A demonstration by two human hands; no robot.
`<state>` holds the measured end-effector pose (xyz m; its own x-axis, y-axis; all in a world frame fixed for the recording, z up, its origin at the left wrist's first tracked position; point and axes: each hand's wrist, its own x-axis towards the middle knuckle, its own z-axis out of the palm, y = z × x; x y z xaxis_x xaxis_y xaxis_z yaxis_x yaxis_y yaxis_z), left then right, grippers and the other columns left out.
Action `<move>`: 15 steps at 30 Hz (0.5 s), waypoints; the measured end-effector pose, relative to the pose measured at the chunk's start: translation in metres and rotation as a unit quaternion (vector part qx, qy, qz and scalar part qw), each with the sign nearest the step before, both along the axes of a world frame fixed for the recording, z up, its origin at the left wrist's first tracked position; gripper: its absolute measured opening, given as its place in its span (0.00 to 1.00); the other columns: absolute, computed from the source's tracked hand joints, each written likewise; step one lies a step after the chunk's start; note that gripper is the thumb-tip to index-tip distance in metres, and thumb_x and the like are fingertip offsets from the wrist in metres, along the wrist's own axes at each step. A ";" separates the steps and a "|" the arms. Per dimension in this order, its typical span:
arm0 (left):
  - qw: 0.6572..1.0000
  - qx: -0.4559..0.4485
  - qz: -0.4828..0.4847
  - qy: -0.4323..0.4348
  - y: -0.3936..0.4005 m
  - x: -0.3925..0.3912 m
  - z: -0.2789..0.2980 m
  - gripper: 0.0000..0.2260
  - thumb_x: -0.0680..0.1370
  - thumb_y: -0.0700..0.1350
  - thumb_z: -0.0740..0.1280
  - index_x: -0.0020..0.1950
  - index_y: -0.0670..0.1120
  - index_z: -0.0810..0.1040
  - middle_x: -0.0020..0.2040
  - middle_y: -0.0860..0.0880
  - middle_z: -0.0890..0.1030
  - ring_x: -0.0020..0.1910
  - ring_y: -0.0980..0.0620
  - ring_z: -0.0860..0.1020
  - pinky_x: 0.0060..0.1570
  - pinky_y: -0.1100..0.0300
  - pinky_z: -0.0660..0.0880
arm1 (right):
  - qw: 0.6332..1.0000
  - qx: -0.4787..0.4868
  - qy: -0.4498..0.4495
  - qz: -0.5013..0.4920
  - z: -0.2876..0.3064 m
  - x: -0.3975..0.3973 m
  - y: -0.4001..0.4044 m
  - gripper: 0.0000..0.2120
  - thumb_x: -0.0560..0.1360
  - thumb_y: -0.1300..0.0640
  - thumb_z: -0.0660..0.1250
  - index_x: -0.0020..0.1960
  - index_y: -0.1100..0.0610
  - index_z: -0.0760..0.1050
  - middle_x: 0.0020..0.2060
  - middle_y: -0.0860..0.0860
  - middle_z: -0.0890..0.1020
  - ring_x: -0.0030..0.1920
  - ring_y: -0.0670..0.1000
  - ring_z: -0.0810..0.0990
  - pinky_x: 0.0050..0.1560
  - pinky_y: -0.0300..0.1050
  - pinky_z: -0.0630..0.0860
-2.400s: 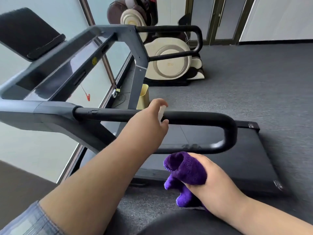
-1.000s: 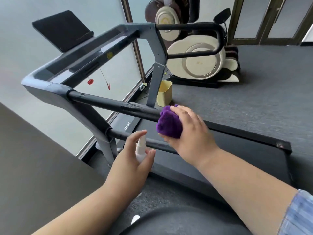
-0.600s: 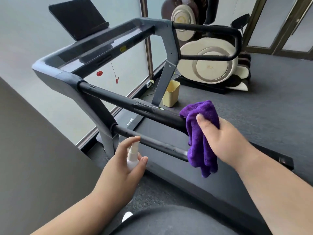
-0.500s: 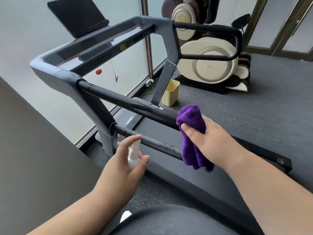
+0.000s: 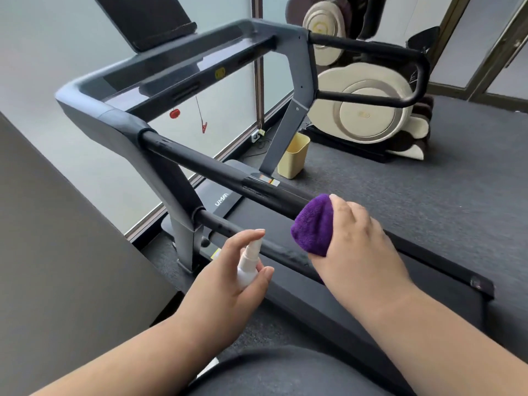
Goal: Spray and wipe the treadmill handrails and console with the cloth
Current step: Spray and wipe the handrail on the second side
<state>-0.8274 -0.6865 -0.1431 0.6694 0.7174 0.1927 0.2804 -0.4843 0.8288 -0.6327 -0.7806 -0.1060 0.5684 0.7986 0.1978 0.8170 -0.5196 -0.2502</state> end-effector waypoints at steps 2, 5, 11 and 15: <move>1.000 -0.003 0.002 -0.007 0.005 -0.003 0.000 0.21 0.74 0.61 0.65 0.65 0.73 0.65 0.46 0.58 0.79 0.34 0.57 0.77 0.37 0.62 0.73 | 0.992 -0.058 -0.109 0.014 0.005 -0.011 0.021 0.48 0.68 0.36 0.73 0.78 0.57 0.56 0.68 0.58 0.70 0.60 0.59 0.75 0.60 0.55 0.72; 1.000 -0.005 0.004 -0.015 0.012 -0.010 -0.001 0.20 0.74 0.60 0.64 0.65 0.73 0.64 0.46 0.58 0.79 0.34 0.56 0.77 0.36 0.65 0.73 | 0.979 -0.112 -0.164 0.042 0.011 -0.026 0.060 0.45 0.74 0.41 0.67 0.79 0.59 0.48 0.70 0.59 0.66 0.61 0.59 0.73 0.59 0.55 0.70; 0.999 -0.010 0.021 -0.033 0.026 -0.028 -0.008 0.20 0.75 0.59 0.65 0.65 0.73 0.64 0.46 0.58 0.80 0.38 0.56 0.79 0.38 0.73 0.71 | 0.974 -0.126 -0.177 0.064 0.014 -0.052 0.130 0.37 0.80 0.48 0.61 0.78 0.62 0.46 0.67 0.62 0.67 0.61 0.61 0.73 0.56 0.56 0.72; 0.999 -0.027 0.016 -0.035 0.038 -0.042 -0.012 0.21 0.76 0.58 0.65 0.66 0.71 0.65 0.45 0.58 0.80 0.40 0.54 0.78 0.40 0.71 0.71 | 0.974 -0.135 -0.171 0.065 0.014 -0.066 0.162 0.36 0.79 0.49 0.61 0.78 0.62 0.47 0.67 0.62 0.67 0.61 0.61 0.73 0.56 0.55 0.71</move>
